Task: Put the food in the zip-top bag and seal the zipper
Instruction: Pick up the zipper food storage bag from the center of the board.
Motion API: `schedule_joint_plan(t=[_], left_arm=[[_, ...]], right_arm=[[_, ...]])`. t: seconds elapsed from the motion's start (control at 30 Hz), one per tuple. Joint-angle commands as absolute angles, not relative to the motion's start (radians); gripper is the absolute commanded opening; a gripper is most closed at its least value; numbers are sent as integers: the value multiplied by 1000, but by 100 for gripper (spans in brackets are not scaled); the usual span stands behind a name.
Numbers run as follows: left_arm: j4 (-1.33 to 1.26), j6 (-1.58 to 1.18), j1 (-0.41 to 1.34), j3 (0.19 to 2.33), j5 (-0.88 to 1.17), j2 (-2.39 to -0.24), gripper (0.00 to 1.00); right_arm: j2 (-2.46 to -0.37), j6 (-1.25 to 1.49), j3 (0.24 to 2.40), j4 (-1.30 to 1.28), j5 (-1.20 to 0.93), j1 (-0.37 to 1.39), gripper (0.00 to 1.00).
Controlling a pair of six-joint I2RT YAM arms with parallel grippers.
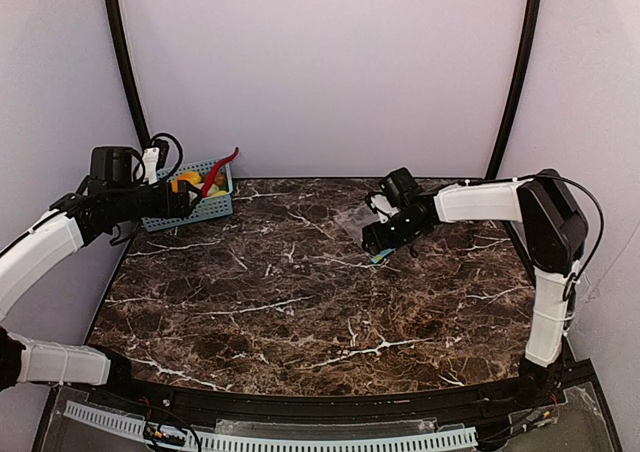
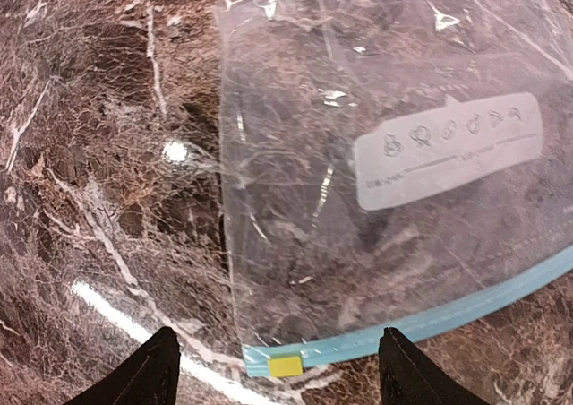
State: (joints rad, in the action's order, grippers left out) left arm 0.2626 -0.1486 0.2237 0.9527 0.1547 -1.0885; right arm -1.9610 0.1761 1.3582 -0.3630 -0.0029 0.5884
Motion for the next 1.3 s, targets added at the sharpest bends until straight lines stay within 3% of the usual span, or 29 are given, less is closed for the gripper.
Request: schedule_joint_plan(t=[0.0,0.4,0.63,0.93,1.27], left_arm=[[287,-143,225,954,152,-1094,97],[293,-146,225,957,156,-1114,97],[300,-149,224,959,160,-1128,97],[301,-150,224,960,165,-1130,97],[245,-147,236,933,248,-1090,96]], right_arm=[[-2024,124,1425,-375,62,619,73],[-2111,94,1459,-384,124,630,55],[-2139,116,1459,-365,89,630,34],[-2092,162,1416,-338,80,632,0],[-1901,228,1320,-296,-81,632,0]])
